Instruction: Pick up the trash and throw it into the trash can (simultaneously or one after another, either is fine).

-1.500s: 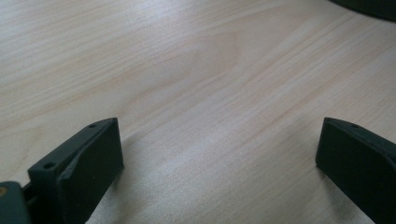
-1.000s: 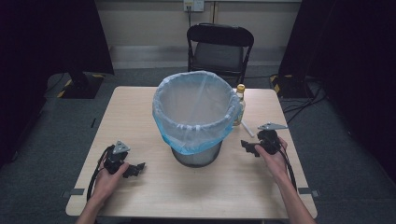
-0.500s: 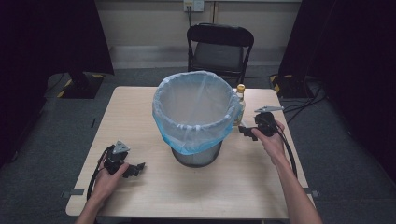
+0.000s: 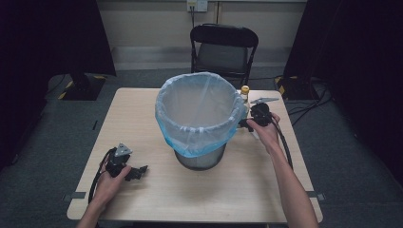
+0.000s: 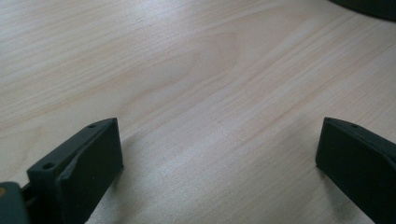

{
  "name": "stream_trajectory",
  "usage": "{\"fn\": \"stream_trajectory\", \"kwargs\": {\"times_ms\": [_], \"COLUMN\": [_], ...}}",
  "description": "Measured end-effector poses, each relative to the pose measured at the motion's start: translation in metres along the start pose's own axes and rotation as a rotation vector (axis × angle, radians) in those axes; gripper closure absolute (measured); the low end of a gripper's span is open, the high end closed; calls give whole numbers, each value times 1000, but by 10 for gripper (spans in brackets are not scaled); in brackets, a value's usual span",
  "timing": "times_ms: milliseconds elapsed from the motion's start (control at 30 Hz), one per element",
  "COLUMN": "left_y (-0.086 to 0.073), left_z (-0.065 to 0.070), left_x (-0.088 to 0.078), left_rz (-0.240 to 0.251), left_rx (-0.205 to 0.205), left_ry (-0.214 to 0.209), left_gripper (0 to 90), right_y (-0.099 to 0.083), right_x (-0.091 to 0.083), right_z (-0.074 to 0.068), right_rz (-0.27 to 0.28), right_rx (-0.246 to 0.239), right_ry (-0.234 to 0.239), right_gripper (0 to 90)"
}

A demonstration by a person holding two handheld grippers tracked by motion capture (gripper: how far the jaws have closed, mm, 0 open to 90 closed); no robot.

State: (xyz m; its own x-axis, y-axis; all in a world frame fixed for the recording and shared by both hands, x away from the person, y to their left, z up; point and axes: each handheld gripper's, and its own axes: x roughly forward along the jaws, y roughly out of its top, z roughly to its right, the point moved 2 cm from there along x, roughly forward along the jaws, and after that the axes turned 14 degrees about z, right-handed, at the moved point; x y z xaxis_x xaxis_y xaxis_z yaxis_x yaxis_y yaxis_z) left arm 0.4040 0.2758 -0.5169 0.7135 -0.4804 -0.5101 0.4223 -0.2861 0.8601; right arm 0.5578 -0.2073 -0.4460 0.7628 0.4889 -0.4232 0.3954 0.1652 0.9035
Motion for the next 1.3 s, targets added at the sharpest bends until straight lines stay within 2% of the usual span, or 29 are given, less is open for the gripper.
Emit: {"fn": "stream_trajectory", "kwargs": {"times_ms": [33, 67, 100, 200, 333, 367, 533, 700, 867, 1033, 1200, 1300], "left_y": [0, 0, 0, 0, 0, 0, 0, 0, 0, 0, 0, 0], "left_z": [0, 0, 0, 0, 0, 0, 0, 0, 0, 0, 0, 0], "left_x": [0, 0, 0, 0, 0, 0, 0, 0, 0, 0, 0, 0], "left_rz": [-1, -1, -3, 0, -6, -6, -6, -6, -6, -3, -3, -2], "left_rx": [2, 2, 0, 0, 4, 4, 5, 4, 4, 0, 1, 1], "left_ry": [1, 1, 1, 0, -1, 0, 0, 0, -1, 2, 2, 2], "left_gripper": [0, 0, 0, 0, 0, 0, 1, 0, 1, 1, 1, 2], "right_y": [-2, -2, -3, -1, 1, -6, -15, -15, -15, -15, -12, -12], "right_x": [6, 6, 13, 19, 26, 31, 39, 42, 43, 45, 43, 43], "right_z": [-1, -1, 0, 1, 2, 3, 4, 3, 2, 0, -3, -2], "right_rz": [2, 2, -22, -25, 7, -19, -28, -4, -5, -3, -10, -7], "right_rx": [-4, -4, 8, 12, 2, 0, 15, -5, 0, 11, -17, 1], "right_ry": [-12, -12, -8, -10, -28, -40, -37, -32, -22, -34, -60, -68], "right_gripper": [166, 166, 147, 150, 180, 180, 193, 205, 246, 251, 270, 272]}}
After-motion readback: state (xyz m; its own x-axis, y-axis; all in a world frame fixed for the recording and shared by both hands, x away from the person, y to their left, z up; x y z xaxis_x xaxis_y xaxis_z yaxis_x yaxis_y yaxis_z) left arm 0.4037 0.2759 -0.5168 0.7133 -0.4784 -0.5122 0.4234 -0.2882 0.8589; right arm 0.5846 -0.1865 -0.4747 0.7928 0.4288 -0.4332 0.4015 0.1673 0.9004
